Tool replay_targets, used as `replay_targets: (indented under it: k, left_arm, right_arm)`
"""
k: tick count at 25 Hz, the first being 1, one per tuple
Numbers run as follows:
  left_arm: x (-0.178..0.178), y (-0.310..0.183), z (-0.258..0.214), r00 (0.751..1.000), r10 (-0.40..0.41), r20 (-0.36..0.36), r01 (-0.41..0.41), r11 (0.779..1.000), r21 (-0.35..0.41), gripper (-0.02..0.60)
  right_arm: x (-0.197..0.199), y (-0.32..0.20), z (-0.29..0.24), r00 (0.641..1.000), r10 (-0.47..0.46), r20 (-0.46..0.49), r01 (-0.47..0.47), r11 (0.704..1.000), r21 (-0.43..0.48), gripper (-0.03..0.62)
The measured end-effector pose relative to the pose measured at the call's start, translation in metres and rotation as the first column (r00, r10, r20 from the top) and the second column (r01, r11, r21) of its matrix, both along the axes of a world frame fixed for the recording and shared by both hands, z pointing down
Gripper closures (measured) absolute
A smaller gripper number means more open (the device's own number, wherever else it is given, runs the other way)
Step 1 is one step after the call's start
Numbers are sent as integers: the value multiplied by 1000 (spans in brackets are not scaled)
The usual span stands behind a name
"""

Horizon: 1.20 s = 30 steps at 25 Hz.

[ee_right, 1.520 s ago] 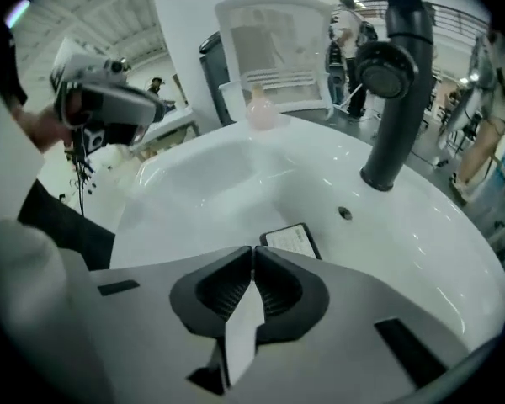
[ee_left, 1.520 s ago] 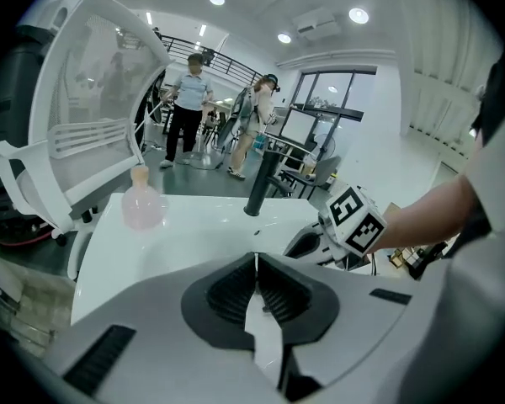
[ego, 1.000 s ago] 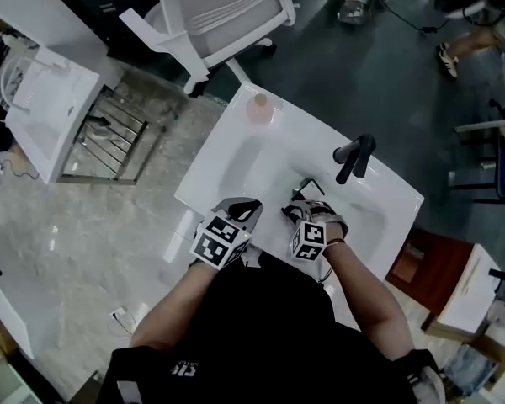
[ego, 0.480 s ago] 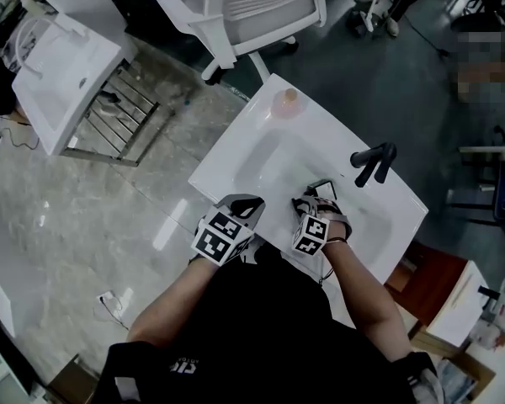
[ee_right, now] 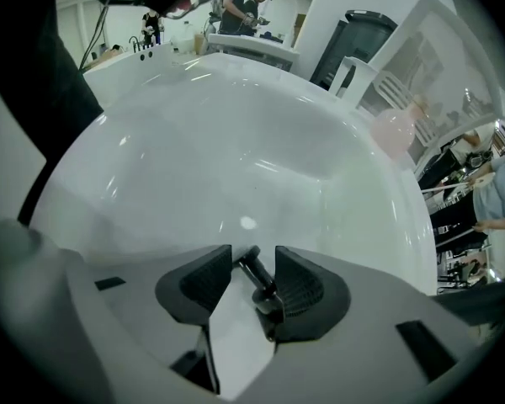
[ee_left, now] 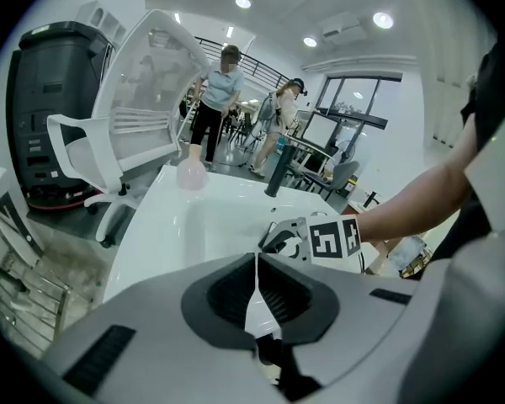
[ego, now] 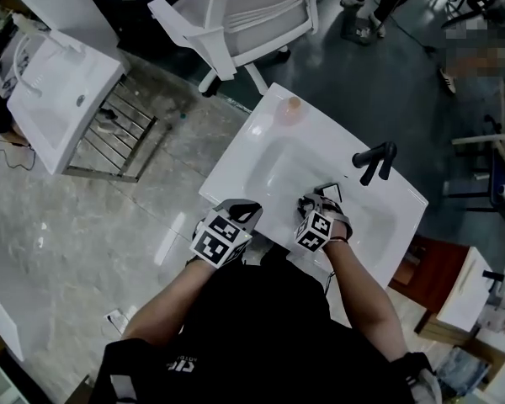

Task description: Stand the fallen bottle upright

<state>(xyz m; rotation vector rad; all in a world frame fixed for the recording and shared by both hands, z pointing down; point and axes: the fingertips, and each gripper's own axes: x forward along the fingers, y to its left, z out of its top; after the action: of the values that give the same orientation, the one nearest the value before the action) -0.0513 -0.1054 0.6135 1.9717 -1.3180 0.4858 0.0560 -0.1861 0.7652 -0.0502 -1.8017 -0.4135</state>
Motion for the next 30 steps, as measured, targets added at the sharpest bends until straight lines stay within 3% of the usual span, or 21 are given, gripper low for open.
replay_targets:
  k: [6,11,15,21,24,26,30]
  left_arm:
    - [-9,-7,-4,999,43,6,-43,999,25,557]
    - [-17,-12,-3,999,41,0,-41,999,27,557]
    - [-25,-13,2,1000,24,-2,-24,1000,21,557]
    - [-39,-6,9,1000,-12,9,12,1000,-1,557]
    - [-47,-4,7,1000,-24,17,24,1000,-2,557]
    - [-52,-3,4,999,-28,20,28,1000,2,557]
    - [-51,0,0,1000,-12,8,11,1000,11,557]
  right_arm:
    - [39,-23,-4,996,7,-84,1,996,93,418]
    - [24,-19,4,982,-145,-122,159,980,118,413]
    - [6,-9,14,943,-288,-170,306,948,93,412]
    - [10,-17,40,901,-334,-277,359,932,43,473]
    - [3,-21,39,912,-314,-264,340,938,61,484]
    - [-7,-24,29,942,-266,-205,285,956,72,487]
    - [-20,-30,-1,1000,-12,-20,13,999,39,502]
